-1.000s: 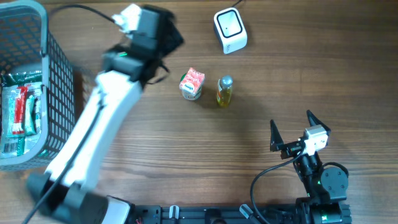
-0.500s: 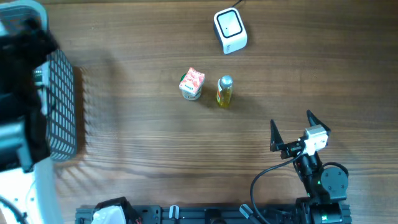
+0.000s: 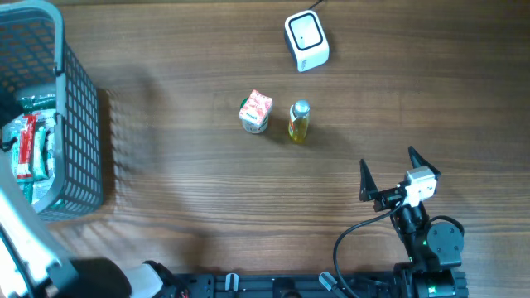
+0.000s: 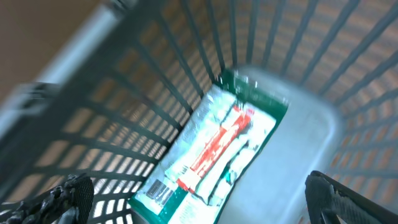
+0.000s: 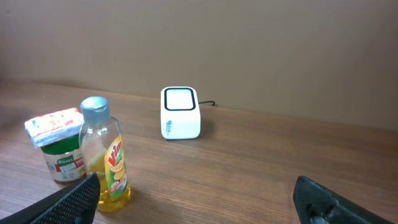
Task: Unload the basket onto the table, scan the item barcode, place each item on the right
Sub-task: 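Withdraw the left gripper back toward the basket, then reach into the basket and grasp the green glove package with left gripper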
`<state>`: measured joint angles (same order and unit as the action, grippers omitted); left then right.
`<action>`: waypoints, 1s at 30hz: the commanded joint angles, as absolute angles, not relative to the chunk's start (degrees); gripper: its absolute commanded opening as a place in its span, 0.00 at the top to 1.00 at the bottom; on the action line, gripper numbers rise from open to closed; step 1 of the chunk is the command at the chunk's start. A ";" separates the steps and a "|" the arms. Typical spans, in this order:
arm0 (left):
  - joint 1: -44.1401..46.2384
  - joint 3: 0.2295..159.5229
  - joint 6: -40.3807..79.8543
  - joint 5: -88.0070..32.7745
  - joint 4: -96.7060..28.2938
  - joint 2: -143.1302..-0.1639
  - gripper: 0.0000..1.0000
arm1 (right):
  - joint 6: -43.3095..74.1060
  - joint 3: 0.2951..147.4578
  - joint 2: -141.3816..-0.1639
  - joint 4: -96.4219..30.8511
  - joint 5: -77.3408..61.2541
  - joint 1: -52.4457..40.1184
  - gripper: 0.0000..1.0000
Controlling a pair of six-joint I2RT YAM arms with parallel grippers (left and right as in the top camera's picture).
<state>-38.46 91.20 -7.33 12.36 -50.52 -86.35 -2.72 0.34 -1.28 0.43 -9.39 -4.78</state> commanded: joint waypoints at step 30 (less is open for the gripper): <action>-47.37 91.07 -39.70 -9.63 -50.00 -115.66 0.00 | -2.96 0.30 -1.30 0.71 -9.52 -4.54 0.00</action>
<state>-47.27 91.20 -36.03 -7.57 -50.39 -114.08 -2.72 0.34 -1.28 0.43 -9.39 -4.78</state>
